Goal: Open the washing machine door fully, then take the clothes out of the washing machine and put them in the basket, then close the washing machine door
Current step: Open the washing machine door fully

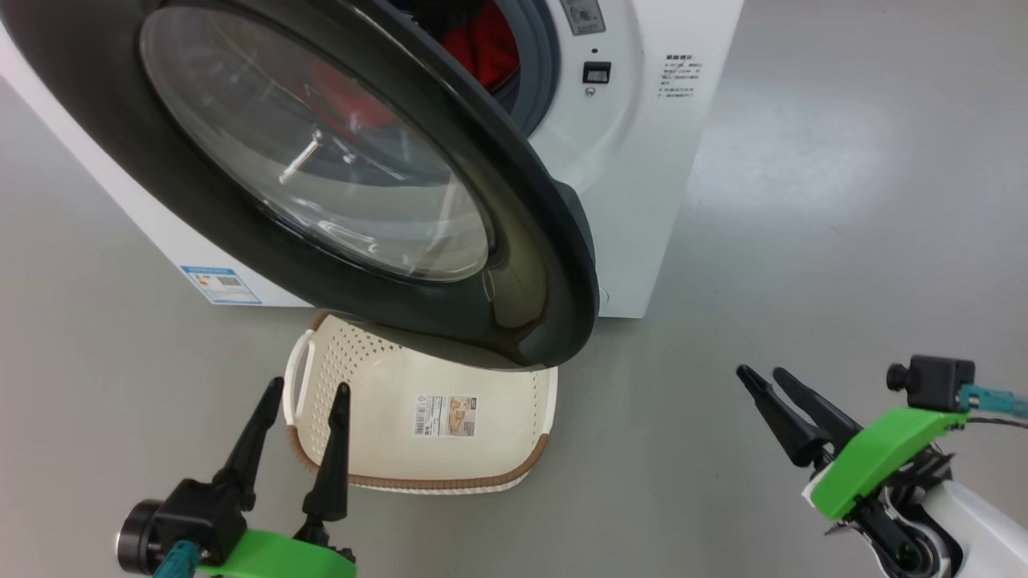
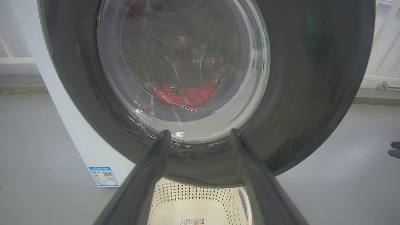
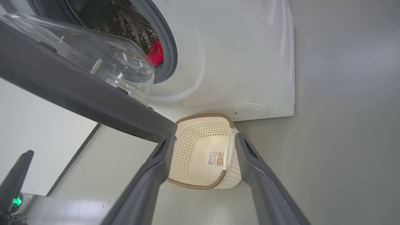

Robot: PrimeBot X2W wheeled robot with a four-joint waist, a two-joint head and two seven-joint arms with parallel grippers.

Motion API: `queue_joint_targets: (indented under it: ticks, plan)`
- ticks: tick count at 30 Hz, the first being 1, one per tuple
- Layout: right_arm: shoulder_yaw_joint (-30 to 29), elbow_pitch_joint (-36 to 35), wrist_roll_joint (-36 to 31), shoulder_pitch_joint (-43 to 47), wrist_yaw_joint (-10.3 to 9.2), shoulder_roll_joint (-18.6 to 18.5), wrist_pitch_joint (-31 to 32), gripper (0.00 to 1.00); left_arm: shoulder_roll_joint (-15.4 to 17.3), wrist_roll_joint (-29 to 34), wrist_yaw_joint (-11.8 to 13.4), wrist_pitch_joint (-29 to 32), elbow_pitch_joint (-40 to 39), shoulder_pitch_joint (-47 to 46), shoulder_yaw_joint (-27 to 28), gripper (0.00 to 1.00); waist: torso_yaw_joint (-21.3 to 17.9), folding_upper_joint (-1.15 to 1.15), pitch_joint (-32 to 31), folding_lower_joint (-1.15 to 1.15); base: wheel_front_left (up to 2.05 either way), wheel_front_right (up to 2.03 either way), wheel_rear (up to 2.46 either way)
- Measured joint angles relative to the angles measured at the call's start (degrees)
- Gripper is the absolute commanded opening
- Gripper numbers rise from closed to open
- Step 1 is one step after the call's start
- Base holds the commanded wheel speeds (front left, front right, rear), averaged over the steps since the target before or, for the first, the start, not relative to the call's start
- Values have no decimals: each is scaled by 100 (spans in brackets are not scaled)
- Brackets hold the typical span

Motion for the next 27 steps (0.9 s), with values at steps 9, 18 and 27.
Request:
queue_joint_targets:
  ticks: [9, 18, 27]
  plan:
    - [213, 403, -670, 81, 0, -93, -962, 100, 1, 37, -41, 0, 80, 109, 104, 100, -76, 0, -42, 0, 0, 0, 0]
    - [-1351, 114, -2359, 645, 1, 474, -1027, 100, 0, 37, -47, 0, 81, 103, 163, 100, -130, 0, 12, 0, 0, 0, 0]
    - [-2694, -721, -3905, 1442, 1, 1254, -1036, 100, -1, 37, -52, 0, 87, 99, 181, 100, -113, 0, 20, 0, 0, 0, 0]
